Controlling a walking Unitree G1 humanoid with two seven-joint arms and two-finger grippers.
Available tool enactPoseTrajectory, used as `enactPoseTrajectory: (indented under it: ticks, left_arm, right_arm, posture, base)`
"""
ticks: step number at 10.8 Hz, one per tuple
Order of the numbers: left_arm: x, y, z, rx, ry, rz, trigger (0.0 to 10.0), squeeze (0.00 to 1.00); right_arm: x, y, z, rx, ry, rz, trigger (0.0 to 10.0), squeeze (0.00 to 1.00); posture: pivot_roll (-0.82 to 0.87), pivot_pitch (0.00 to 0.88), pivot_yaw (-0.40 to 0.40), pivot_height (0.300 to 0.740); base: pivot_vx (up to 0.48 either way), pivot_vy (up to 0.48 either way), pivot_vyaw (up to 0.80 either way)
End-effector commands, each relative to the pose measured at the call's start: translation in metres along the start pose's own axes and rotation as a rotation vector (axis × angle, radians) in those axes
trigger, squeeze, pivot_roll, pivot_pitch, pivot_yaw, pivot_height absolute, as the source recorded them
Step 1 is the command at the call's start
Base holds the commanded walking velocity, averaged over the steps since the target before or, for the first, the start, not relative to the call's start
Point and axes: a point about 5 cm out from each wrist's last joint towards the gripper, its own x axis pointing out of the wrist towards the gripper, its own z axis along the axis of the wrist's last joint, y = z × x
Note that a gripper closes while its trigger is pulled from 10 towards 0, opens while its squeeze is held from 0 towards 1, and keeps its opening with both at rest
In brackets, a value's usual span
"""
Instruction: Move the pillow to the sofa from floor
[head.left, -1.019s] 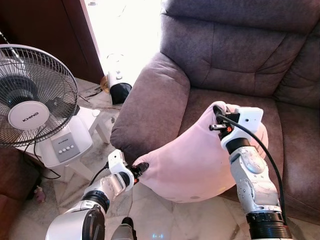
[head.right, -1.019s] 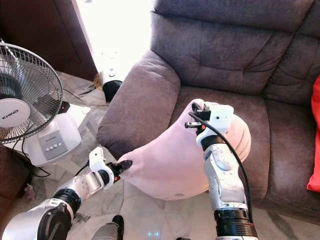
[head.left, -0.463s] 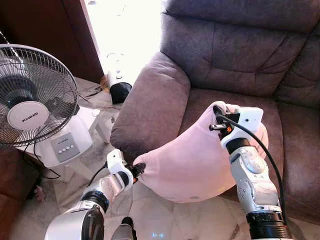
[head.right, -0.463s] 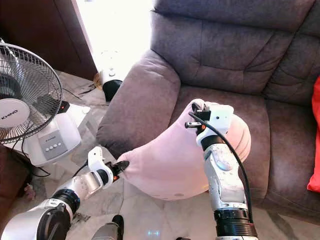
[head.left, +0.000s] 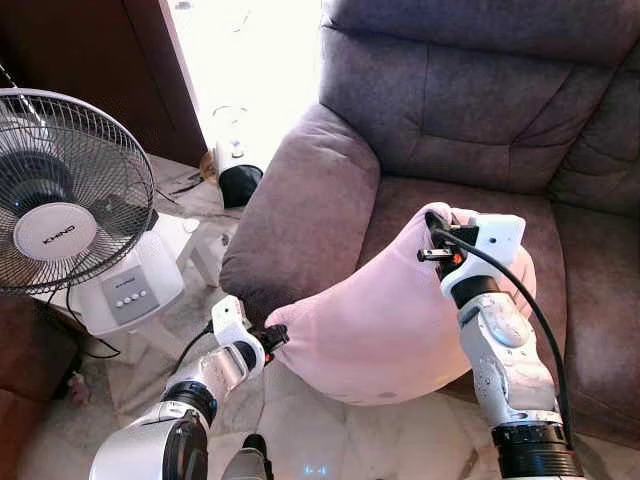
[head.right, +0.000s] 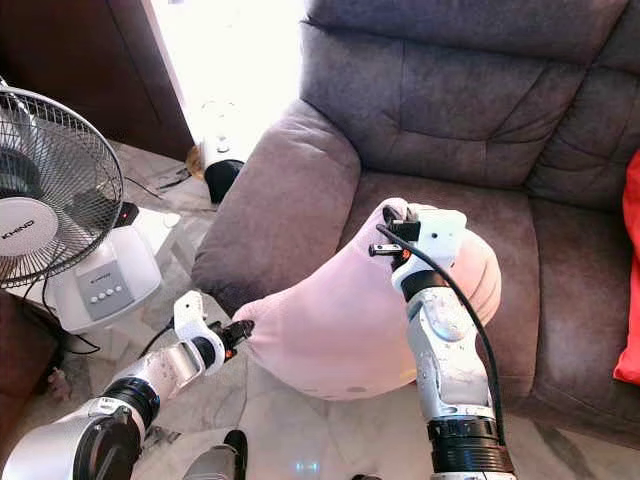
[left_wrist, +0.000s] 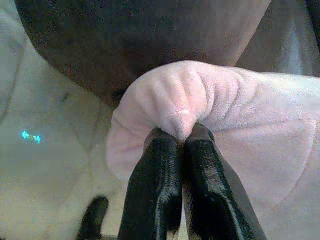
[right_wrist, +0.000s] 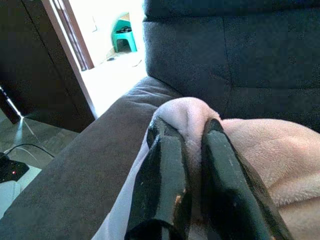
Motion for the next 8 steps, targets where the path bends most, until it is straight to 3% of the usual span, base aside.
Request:
enactPoseTrajectory:
  ticks: [1, 2, 4, 6, 7, 8]
  left_arm:
    - [-0.006, 0.017, 0.005, 0.046, -0.057, 0.072, 0.0, 0.00]
    - [-0.009, 0.012, 0.028, 0.186, -0.225, 0.085, 10.0, 0.00]
    - [-0.020, -0.001, 0.057, 0.284, -0.445, 0.044, 10.0, 0.00]
    - [-0.033, -0.013, 0.067, 0.367, -0.568, 0.009, 10.0, 0.00]
    - [-0.044, -0.018, 0.075, 0.411, -0.652, -0.001, 10.0, 0.00]
    - [-0.065, -0.033, 0.090, 0.525, -0.783, -0.014, 10.0, 0.00]
  right_arm:
    - [0.003, -0.004, 0.015, -0.003, -0.081, -0.024, 10.0, 0.00]
    - [0.003, -0.004, 0.013, -0.002, -0.075, -0.023, 10.0, 0.00]
    - [0.005, -0.002, 0.014, -0.009, -0.081, -0.019, 10.0, 0.00]
    - [0.007, 0.001, 0.017, -0.063, -0.090, 0.006, 10.0, 0.00]
    - [0.007, -0.001, 0.021, -0.089, -0.107, -0.006, 10.0, 0.00]
    - [0.005, -0.008, 0.029, -0.125, -0.145, -0.075, 10.0, 0.00]
  posture:
    - [0.04, 0.217, 0.013, 0.740]
    - [0.05, 0.209, 0.013, 0.740]
    - [0.07, 0.195, 0.015, 0.740]
    - [0.08, 0.176, 0.016, 0.740]
    - [0.09, 0.165, 0.019, 0.740]
    - [0.10, 0.148, 0.020, 0.740]
  base:
    - [0.000, 0.000, 0.00]
    - [0.000, 0.000, 0.00]
    - [0.000, 0.000, 0.00]
    - [0.000, 0.000, 0.00]
    - [0.000, 0.000, 0.00]
    - [0.000, 0.000, 0.00]
